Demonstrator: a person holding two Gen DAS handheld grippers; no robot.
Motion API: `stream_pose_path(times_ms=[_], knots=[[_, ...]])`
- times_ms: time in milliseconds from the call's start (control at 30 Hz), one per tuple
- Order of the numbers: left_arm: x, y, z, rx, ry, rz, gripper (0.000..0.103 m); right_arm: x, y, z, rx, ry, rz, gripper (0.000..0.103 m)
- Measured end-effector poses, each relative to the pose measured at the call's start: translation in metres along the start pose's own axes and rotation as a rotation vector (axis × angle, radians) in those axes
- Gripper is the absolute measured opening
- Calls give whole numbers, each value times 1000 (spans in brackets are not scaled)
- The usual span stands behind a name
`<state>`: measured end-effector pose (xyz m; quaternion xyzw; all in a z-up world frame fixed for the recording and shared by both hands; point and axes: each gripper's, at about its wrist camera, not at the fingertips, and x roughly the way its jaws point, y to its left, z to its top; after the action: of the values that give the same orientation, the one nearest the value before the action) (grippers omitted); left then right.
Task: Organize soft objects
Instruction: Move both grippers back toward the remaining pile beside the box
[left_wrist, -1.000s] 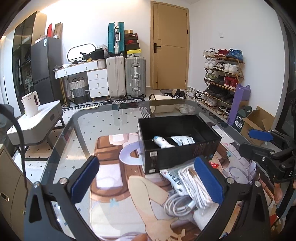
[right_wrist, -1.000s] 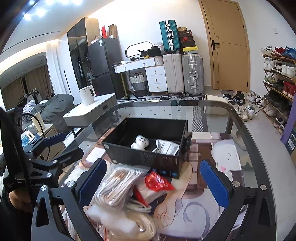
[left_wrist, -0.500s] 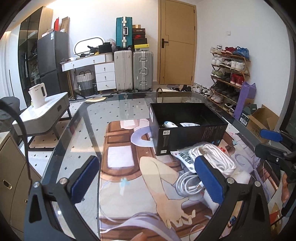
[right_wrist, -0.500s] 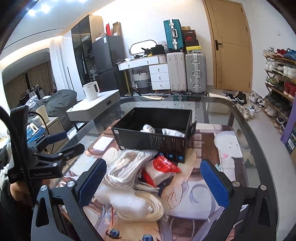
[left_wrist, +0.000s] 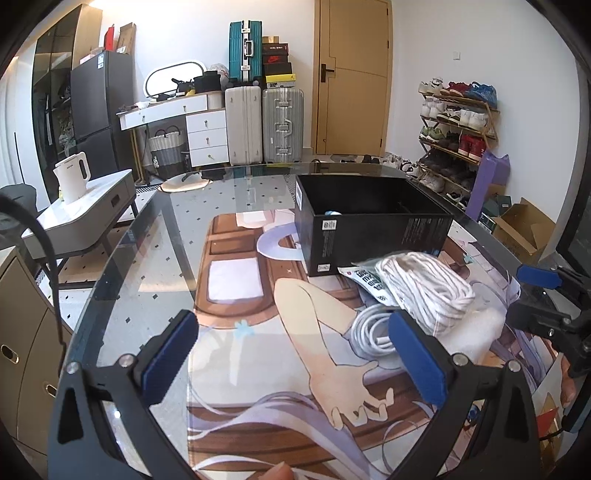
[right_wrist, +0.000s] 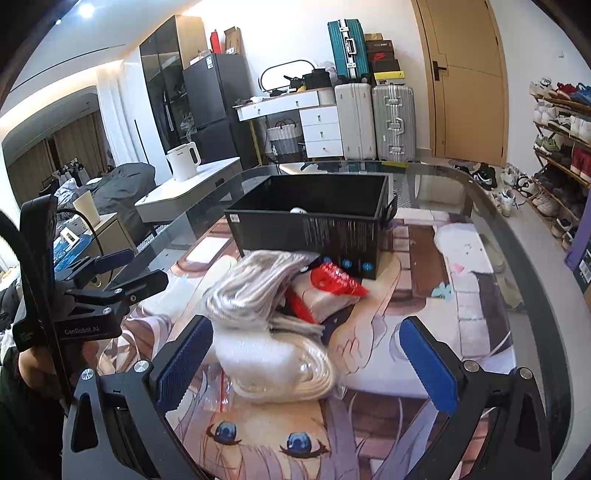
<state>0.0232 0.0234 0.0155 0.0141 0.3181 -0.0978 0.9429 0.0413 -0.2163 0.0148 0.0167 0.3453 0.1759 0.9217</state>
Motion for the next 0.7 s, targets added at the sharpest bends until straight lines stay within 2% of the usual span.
stream_pose_path(times_ms=[367, 700], knots=[[2, -1, -10, 19, 12, -11, 103, 19, 18, -13, -43, 50, 35, 103], [8, 10, -15, -21, 26, -26, 103, 39, 42, -16, -129, 81, 50, 103]])
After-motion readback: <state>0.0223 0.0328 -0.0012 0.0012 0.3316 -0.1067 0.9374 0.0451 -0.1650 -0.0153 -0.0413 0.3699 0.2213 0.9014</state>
